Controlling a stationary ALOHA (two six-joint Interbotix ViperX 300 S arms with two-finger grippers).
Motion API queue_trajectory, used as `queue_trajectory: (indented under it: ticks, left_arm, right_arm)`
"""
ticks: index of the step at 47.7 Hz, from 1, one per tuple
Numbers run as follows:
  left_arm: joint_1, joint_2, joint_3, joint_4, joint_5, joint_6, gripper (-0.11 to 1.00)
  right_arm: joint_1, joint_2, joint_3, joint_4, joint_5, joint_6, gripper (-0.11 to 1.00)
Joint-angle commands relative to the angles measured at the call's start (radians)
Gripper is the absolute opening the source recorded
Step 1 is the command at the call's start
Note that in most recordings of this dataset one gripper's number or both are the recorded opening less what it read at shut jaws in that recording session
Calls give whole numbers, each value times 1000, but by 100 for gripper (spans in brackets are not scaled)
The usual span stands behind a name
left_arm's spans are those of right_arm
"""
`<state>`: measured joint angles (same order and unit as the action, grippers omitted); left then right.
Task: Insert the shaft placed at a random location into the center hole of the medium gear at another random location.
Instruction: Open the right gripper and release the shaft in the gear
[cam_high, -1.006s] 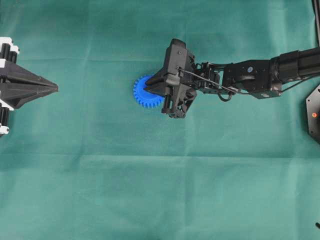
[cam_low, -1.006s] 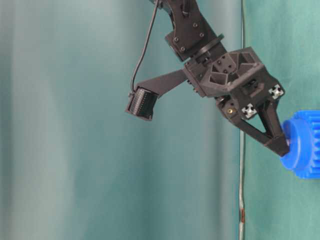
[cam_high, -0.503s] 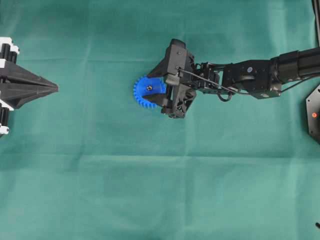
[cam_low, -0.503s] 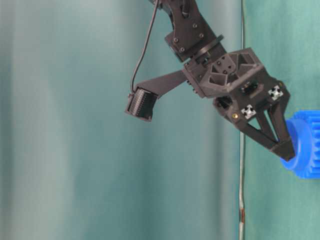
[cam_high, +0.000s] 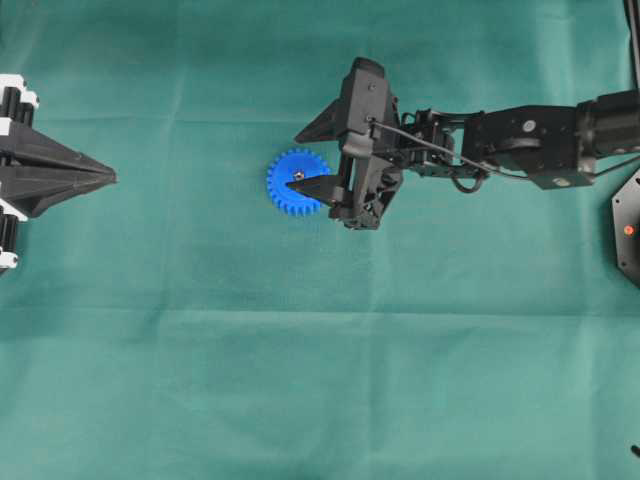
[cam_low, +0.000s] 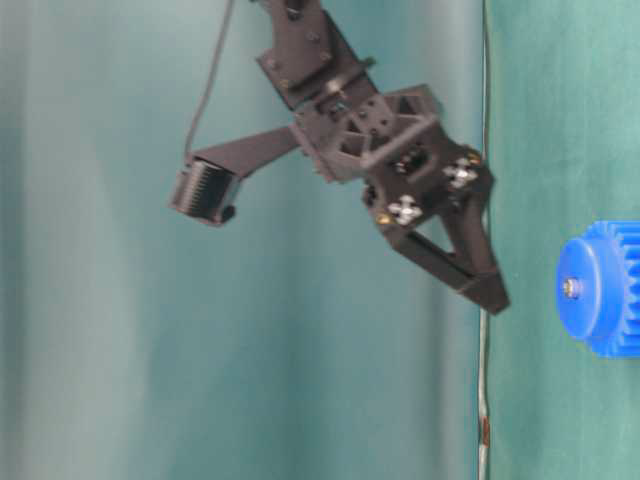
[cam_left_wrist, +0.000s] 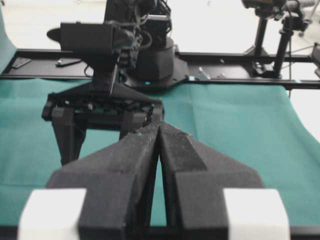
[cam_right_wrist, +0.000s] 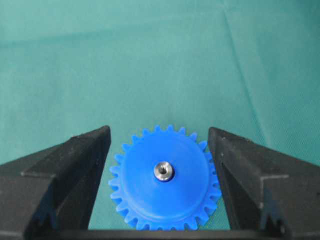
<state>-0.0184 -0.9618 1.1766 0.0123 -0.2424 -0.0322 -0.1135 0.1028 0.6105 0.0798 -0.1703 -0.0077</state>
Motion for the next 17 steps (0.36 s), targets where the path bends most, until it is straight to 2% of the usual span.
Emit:
queue_trajectory:
  ticks: [1, 17]
  left_arm:
    - [-3, 8, -26, 3, -6, 0, 0]
    - [-3, 9, -26, 3, -6, -2, 0]
  right_arm:
    - [3, -48, -8, 0, 8, 5, 84]
    - [3, -69, 26, 2, 20, 8, 84]
